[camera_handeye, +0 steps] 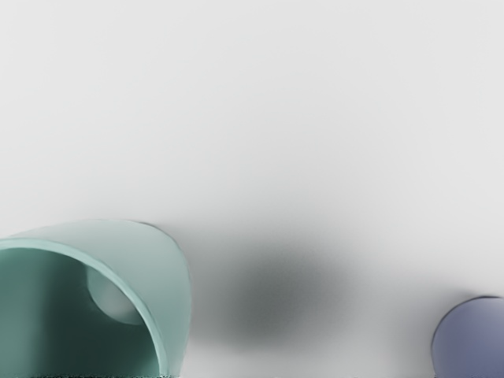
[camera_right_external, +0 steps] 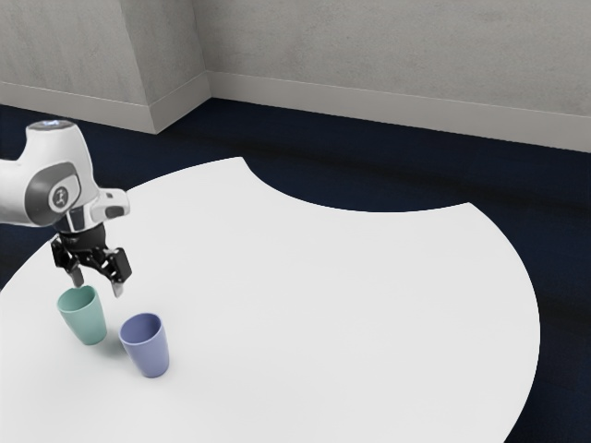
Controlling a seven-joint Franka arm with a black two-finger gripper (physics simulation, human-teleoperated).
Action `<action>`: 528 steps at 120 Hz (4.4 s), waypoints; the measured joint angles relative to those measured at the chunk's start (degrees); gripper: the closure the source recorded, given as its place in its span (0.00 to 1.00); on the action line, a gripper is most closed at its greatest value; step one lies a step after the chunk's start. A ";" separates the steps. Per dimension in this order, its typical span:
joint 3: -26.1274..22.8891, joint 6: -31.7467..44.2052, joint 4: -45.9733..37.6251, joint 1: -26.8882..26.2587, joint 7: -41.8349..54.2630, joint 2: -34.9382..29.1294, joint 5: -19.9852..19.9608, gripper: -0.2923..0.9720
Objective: Place the left cup onto the right cup
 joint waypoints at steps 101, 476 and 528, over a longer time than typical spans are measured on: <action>-0.42 2.71 -0.76 0.59 5.03 2.05 1.42 0.23; -0.35 6.61 -2.66 3.19 7.79 3.75 1.41 0.59; -0.32 6.61 -2.66 3.31 7.77 3.77 1.41 0.68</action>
